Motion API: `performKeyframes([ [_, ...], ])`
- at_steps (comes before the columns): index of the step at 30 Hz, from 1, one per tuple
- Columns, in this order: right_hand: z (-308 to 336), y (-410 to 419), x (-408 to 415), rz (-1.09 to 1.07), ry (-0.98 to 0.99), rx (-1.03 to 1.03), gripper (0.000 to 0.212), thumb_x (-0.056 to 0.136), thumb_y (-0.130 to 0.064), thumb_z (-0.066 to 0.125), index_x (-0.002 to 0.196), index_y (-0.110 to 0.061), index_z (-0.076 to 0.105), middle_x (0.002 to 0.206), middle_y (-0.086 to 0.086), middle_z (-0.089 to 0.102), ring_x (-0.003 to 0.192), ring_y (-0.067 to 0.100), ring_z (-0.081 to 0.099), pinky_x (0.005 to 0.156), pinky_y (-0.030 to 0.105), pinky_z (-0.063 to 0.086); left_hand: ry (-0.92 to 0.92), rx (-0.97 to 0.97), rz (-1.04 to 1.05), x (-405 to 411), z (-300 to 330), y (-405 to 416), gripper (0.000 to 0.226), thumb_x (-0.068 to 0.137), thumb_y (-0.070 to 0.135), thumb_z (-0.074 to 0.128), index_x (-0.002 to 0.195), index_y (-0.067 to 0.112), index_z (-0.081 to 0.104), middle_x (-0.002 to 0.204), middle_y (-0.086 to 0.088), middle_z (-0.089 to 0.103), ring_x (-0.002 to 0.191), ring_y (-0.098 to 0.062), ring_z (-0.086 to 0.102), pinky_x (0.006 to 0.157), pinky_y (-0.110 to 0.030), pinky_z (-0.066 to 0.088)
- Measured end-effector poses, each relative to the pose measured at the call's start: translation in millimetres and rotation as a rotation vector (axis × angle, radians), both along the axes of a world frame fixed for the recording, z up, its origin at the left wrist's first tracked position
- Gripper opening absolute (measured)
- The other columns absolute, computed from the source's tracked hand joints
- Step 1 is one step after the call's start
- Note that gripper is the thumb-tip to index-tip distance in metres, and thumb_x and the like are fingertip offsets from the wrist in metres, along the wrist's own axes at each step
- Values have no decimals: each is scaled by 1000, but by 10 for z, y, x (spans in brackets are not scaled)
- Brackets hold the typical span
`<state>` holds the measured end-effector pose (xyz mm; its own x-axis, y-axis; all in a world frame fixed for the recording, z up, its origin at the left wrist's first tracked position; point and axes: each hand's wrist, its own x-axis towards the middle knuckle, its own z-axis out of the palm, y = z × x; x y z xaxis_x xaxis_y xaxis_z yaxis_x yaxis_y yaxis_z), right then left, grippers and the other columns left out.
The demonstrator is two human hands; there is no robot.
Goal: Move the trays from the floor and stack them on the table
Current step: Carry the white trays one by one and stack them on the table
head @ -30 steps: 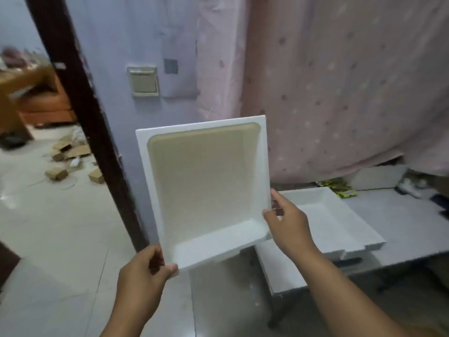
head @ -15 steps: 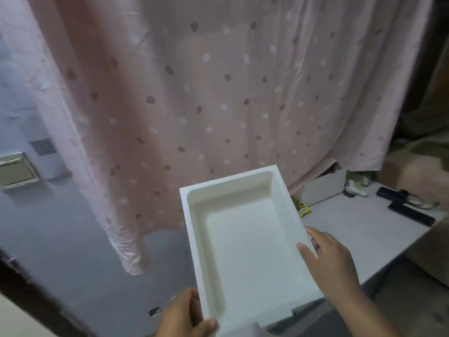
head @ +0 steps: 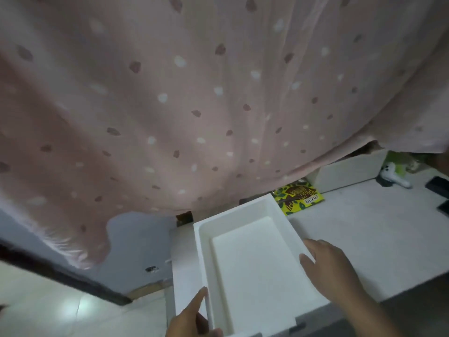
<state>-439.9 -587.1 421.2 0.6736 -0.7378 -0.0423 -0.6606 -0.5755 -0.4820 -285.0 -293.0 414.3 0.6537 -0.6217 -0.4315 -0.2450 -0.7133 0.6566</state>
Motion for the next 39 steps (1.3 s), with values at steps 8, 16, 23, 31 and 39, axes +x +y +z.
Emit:
performKeyframes([
  [8,-317,-50,207,25,234,58,20,93,-30,50,94,-16,64,85,-5,42,74,22,47,63,30,41,-211,226,81,-34,-100,-297,45,84,35,60,126,35,45,69,-1,68,68,-8,66,66,-21,54],
  [16,-414,-156,273,113,327,117,51,96,-41,51,142,-20,44,132,4,52,112,26,60,84,37,52,-482,285,88,289,-251,-632,44,90,38,55,129,20,53,121,-4,59,109,-24,58,86,-35,54],
  [23,-571,-263,730,184,332,128,74,100,-47,43,160,-26,6,163,2,26,136,29,46,99,43,48,-473,318,15,521,-674,-1009,86,97,47,43,157,10,-7,165,-5,-16,153,-23,-11,125,-41,10],
  [31,-760,-200,764,107,502,3,83,95,-25,43,158,-37,-10,97,6,64,65,28,50,66,36,53,-533,334,9,483,-861,-1004,83,87,43,56,154,9,22,164,-6,-18,153,-28,-3,123,-43,17],
  [39,-866,-198,798,86,487,-23,86,91,-19,45,158,-34,-6,90,3,61,58,22,53,53,30,45,-474,330,50,500,-840,-1033,44,82,38,63,120,18,54,162,5,-26,102,-24,59,64,-29,46],
])
